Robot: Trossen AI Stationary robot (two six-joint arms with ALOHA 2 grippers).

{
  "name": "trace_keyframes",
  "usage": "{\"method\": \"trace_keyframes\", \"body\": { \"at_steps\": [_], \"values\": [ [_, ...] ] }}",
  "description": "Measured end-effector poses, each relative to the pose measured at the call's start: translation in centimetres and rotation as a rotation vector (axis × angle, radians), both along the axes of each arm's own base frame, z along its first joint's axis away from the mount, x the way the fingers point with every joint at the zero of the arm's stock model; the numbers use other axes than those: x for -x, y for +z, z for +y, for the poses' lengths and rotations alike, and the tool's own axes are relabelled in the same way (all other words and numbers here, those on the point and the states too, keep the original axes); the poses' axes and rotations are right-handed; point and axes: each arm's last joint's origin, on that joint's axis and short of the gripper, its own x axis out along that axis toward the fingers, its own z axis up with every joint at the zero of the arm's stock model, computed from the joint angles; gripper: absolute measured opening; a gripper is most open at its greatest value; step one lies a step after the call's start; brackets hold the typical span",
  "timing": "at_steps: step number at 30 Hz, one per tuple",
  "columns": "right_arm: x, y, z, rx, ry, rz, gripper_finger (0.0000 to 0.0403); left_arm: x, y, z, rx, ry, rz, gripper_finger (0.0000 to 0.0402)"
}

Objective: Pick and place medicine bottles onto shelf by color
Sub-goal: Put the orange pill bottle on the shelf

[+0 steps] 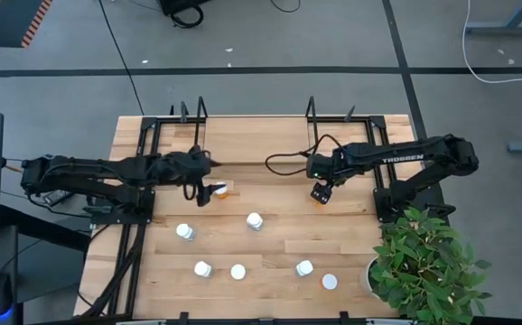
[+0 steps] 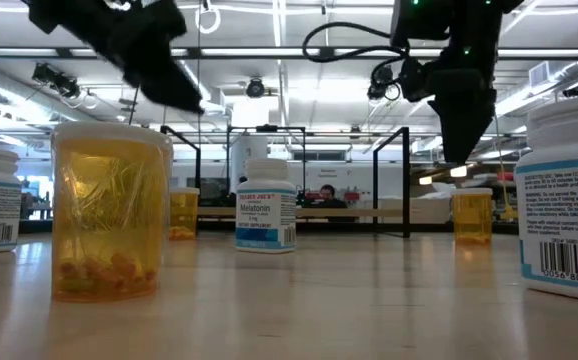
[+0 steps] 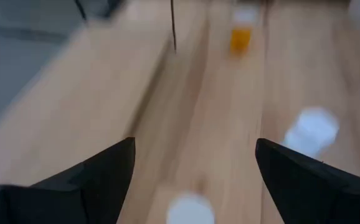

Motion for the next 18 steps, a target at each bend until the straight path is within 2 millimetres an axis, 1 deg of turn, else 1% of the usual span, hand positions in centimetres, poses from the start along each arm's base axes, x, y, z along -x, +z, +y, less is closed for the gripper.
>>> {"method": "trace_keyframes", "body": {
  "at_steps": [2, 5, 10, 15, 18],
  "values": [
    [-0.1, -0.3, 0.4, -0.003, 0.003, 0.007, 0.032, -0.2, 0.9, 0.0, -0.022, -0.008, -0.083, 0.0337],
    [0.0, -1.0, 1.0, -0.009, -0.004, 0.031, 0.032, -0.4, 1.7, 0.0, -0.048, -0.015, -0.166, 0.0337],
    [0.1, -2.1, 1.7, -0.014, -0.008, 0.025, 0.032, -0.6, 2.1, 0.0, -0.059, -0.018, -0.203, 0.0337],
    [-0.4, -3.1, 1.7, -0.022, -0.019, -0.057, 0.032, -0.6, 2.0, 0.0, -0.058, -0.018, -0.199, 0.0337],
    [-0.2, -3.6, 1.6, -0.025, -0.032, -0.042, 0.032, -0.6, 2.0, 0.0, -0.057, -0.018, -0.198, 0.0337]
  ]
}}
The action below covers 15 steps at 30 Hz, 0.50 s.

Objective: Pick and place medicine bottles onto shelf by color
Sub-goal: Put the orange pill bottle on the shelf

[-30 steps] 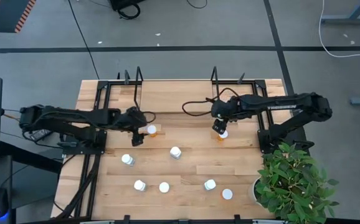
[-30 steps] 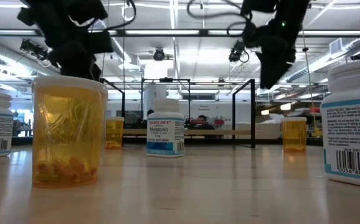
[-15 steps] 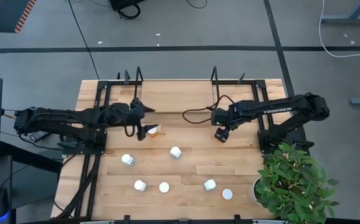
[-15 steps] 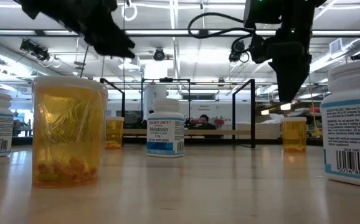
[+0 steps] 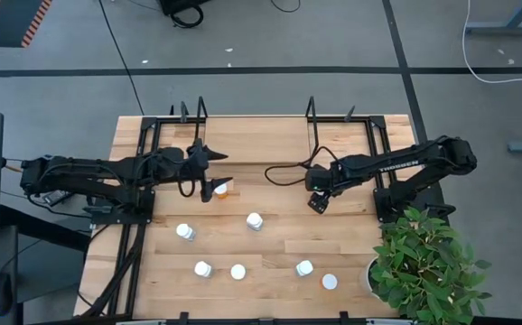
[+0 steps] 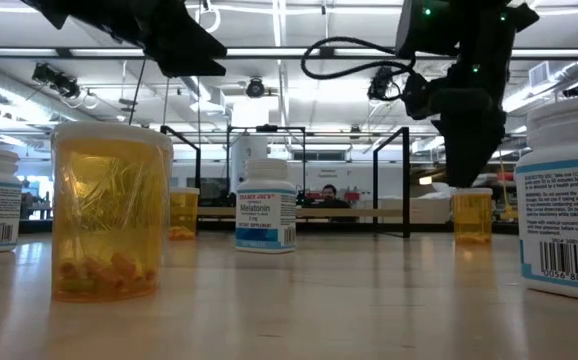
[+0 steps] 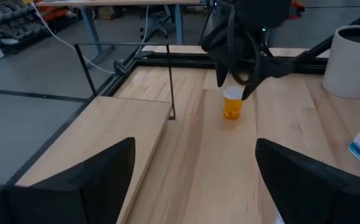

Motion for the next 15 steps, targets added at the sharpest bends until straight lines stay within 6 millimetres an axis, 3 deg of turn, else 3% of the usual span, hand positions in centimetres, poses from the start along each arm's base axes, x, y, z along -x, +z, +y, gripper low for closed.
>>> {"method": "trace_keyframes", "body": {
  "at_steps": [15],
  "values": [
    [0.38, -0.82, 0.13, -0.04, -0.018, 0.012, 0.0316, 0.02, -0.07, 0.0, 0.0, 0.0, 0.007, 0.0337]
  ]
}}
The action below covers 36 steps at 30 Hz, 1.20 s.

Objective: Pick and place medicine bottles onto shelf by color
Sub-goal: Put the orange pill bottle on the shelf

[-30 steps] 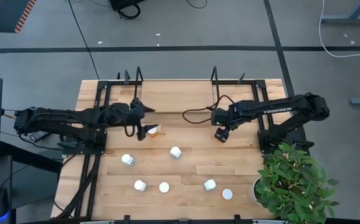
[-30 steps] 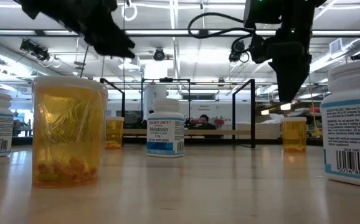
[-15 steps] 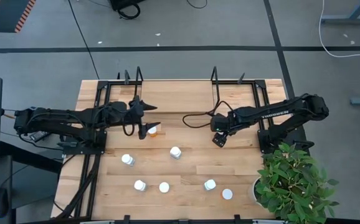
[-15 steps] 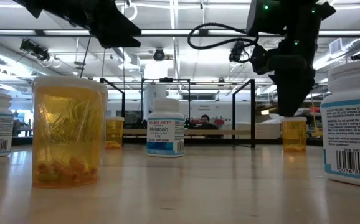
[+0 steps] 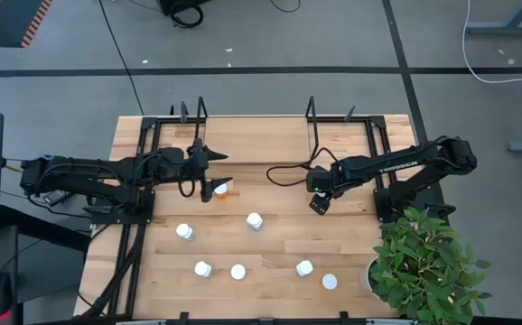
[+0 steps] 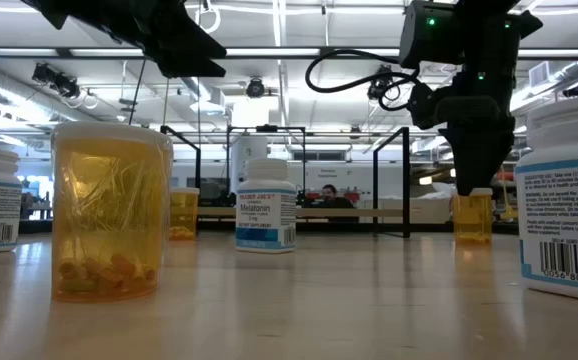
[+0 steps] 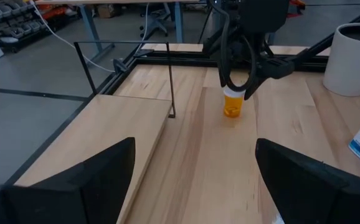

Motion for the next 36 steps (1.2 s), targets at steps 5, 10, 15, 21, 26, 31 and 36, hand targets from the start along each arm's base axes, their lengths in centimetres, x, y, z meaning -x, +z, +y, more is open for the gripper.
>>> {"method": "trace_keyframes", "body": {
  "at_steps": [5, 10, 15, 21, 26, 31, 36],
  "values": [
    [0.0, 0.0, 0.0, -0.007, 0.001, 0.0, 0.03, 0.0, -0.1, 0.0, 0.001, 0.0, 0.014, 0.0337],
    [-0.1, 0.0, 0.0, -0.004, 0.001, -0.011, 0.029, 0.0, -0.1, 0.0, 0.002, 0.0, 0.014, 0.0337],
    [-0.2, 0.0, 0.0, -0.002, 0.001, -0.018, 0.0289, 0.0, -0.1, 0.0, 0.002, 0.0, 0.014, 0.0337],
    [-0.2, 0.0, 0.0, 0.005, 0.012, -0.016, 0.0289, 0.0, -0.1, 0.0, 0.007, 0.002, 0.012, 0.0337],
    [-0.2, 0.0, 0.0, 0.021, 0.029, -0.013, 0.0289, 0.1, -0.2, 0.0, 0.009, 0.002, 0.02, 0.0337],
    [0.0, -0.2, 0.0, 0.022, 0.035, -0.003, 0.0289, 0.1, -0.3, 0.0, 0.009, 0.002, 0.028, 0.0337],
    [0.5, -1.5, 0.0, 0.017, 0.031, 0.008, 0.0288, 0.1, -0.3, 0.0, 0.009, 0.002, 0.027, 0.0337]
  ]
}}
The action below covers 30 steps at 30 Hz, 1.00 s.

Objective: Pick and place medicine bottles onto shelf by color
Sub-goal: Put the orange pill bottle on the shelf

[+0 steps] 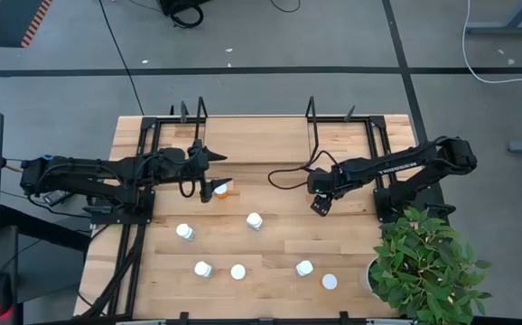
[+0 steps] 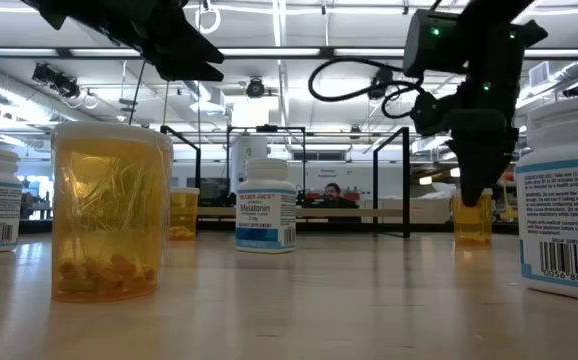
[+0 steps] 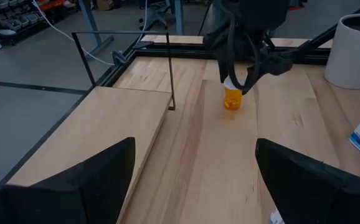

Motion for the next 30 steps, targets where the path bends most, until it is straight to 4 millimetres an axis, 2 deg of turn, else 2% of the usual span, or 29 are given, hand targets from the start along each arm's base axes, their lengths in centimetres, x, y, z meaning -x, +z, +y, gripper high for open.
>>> {"method": "trace_keyframes", "body": {
  "at_steps": [13, 30],
  "values": [
    [-0.01, -0.23, -0.02, 0.007, -0.003, -0.011, 0.0282, 0.0, 0.0, 0.0, 0.0, 0.0, 0.0, 0.0337],
    [-0.11, -0.16, 0.04, -0.015, 0.0, -0.02, 0.022, 0.02, -0.06, 0.0, 0.0, 0.0, 0.006, 0.0337]
  ]
}}
